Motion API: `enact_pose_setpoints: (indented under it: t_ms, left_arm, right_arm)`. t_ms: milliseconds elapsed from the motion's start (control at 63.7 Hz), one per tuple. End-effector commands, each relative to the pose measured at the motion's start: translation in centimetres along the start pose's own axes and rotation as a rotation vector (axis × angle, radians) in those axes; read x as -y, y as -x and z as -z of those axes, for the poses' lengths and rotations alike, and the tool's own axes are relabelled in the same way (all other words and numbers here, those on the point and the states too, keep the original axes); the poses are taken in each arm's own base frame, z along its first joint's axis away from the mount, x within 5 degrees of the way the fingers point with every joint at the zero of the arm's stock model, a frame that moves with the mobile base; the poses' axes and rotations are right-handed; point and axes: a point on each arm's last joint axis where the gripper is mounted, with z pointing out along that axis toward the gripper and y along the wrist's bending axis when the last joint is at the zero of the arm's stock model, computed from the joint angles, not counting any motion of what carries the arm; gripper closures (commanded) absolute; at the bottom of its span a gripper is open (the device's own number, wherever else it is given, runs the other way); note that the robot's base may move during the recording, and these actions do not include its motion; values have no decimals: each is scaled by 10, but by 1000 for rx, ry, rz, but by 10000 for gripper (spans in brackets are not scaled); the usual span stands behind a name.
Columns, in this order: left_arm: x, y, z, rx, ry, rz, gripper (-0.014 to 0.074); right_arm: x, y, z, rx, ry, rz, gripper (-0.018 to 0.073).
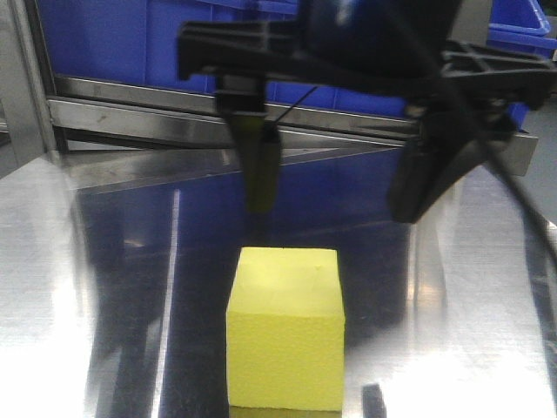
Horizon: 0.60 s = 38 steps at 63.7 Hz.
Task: Place yellow foam block on left shelf second layer
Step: 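Move the right gripper over the yellow foam cube and lower it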
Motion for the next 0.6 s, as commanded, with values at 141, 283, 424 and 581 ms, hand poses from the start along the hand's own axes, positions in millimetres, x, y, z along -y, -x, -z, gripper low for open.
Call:
enact_pose_setpoints:
  t_ms: [141,283,424,581]
  left_arm:
    - [0,-1,1,75,-2,9,472]
    - [0,-1,1,75,-2,9,472]
    - [0,-1,1,75,-2,9,472]
    - [0,-1,1,75,-2,9,472]
  right_arm:
    - [-18,1,13,40,42,10,-78]
    - [-21,-3,12,31,37,10,-78]
    - [-21,-4,10,25,28,13,-78]
    - [-21,-4,2,9,3,16,-78]
